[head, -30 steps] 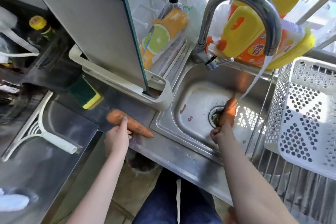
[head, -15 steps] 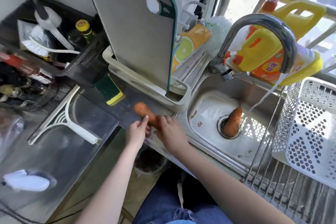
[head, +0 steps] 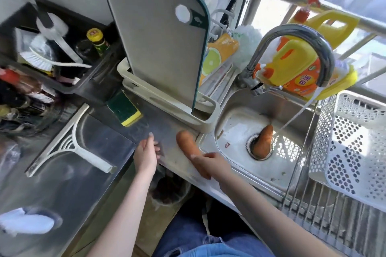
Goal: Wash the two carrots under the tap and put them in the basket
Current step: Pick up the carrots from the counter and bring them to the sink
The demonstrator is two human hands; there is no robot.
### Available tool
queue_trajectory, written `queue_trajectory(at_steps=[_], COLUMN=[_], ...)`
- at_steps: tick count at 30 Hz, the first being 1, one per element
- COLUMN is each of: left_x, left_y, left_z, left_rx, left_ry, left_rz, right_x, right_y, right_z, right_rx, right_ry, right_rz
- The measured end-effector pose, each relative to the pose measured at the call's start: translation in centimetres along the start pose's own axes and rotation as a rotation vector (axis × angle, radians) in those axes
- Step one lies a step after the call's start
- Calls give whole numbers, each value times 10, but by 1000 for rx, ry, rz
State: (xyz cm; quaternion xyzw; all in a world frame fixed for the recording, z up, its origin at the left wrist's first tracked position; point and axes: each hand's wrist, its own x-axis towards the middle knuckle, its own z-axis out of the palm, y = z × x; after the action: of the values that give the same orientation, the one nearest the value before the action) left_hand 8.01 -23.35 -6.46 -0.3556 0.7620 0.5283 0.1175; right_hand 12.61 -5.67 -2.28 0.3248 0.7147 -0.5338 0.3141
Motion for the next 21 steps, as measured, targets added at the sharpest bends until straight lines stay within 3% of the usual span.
queue_trajectory(at_steps=[2,6,10,16,21], left_x=[-2,-18,-37,-59,-70], left_y=[1,-1,-2,0,11], left_z=[3,17,39,84,126], left_rx=[24,136,343,574,620], left_ry=[-3,23,-59,-311,-361], left_rz=[46,202,427,734,864], right_x=[-17,-4,52,123,160], right_y=[25,60,80,97,93], right_z=[-30,-75,-113,-142,-145], right_rx=[213,438,529,134,-30], right_ry=[-22,241,427,499,550], right_rz=[83,172,206,315,292])
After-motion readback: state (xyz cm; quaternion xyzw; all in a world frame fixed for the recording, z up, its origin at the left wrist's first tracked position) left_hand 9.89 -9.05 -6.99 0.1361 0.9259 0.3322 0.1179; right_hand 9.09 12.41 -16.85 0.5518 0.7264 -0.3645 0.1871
